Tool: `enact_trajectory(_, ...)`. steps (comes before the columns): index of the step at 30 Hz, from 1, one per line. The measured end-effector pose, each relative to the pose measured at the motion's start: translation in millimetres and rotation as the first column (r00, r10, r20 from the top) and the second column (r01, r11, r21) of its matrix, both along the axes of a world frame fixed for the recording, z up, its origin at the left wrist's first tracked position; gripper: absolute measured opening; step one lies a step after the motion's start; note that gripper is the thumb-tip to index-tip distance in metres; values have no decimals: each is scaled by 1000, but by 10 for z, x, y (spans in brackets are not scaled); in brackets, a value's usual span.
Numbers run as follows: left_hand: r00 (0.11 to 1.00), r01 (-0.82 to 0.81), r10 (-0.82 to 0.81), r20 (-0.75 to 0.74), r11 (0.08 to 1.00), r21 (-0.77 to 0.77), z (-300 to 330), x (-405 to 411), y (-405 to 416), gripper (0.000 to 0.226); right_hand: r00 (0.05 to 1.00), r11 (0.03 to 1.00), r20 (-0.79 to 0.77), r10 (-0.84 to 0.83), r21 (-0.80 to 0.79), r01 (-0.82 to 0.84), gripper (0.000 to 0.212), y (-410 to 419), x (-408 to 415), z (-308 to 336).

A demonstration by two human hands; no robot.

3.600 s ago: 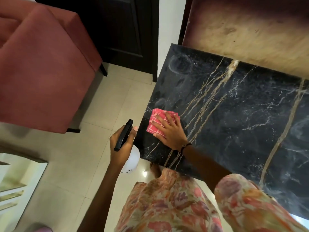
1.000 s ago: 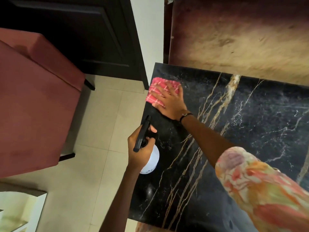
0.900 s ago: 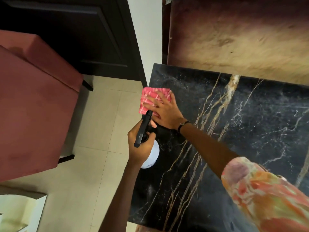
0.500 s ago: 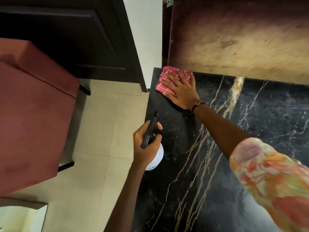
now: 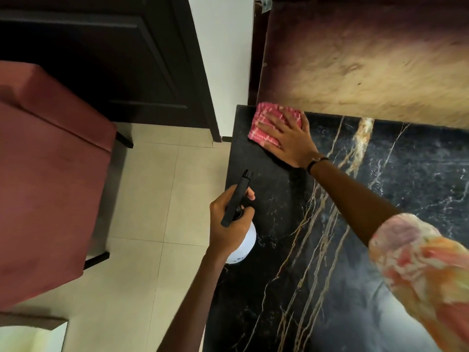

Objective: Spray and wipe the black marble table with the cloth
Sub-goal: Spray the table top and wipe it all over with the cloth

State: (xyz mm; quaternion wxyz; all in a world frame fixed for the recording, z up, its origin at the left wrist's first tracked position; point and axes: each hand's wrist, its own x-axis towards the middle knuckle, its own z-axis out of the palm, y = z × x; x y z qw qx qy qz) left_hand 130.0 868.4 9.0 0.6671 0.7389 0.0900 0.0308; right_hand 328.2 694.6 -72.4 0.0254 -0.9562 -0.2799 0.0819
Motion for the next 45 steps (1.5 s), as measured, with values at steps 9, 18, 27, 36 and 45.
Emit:
enact_trajectory(9, 999, -6, 5, 46, 1000, 16, 18, -90, 8, 16, 997, 997, 10, 70, 6, -71, 58, 791, -311, -4)
enact_trajectory(18, 999, -7, 5, 49, 999, 49, 28, -109, -29, 23, 999, 998, 4, -34, -50, 34, 65, -870, -748, 51)
enact_trajectory(27, 999, 39, -38, -9, 982, 186, 84, 13, -306, 13, 980, 980, -11, -197, 29, 197, 54, -204, -117, 34)
enact_trajectory(36, 996, 86, -74, -56, 962, 260, 162, 22, -789, 13, 989, 991, 71, 130, 6, -130, 59, -1544, -622, -53)
enact_trajectory(45, 998, 32, -18, -68, 974, 224, 163, -49, -1061, 14, 971, 970, -24, -240, 35, 240, 59, -1269, -27, 40)
